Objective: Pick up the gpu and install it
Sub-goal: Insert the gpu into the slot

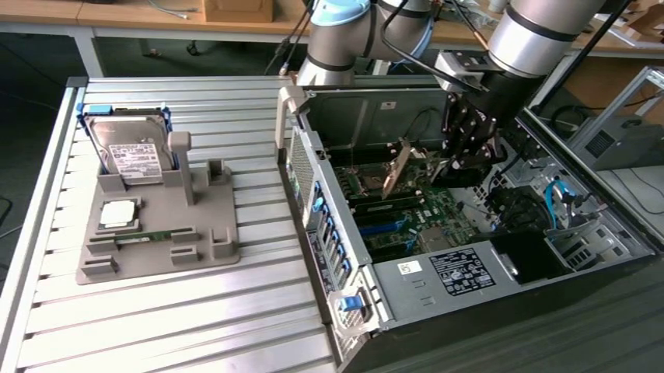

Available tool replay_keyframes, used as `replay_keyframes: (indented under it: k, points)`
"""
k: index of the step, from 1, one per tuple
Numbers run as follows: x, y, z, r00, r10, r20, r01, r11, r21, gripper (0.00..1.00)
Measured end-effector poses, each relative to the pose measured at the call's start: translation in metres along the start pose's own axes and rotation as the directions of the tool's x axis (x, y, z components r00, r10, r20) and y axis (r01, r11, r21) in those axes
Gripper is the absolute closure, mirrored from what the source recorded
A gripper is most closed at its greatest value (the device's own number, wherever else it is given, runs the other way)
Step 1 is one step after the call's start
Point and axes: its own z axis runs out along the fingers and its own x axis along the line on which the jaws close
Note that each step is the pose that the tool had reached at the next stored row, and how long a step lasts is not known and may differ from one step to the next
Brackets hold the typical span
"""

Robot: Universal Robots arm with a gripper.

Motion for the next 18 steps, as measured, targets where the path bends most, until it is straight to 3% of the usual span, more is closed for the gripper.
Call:
replay_keyframes:
  k: [18]
  points:
    - [0.0056, -0.0005, 0.0042, 0.9999, -0.016, -0.0002, 0.016, 0.9999, -0.0003, 0.73]
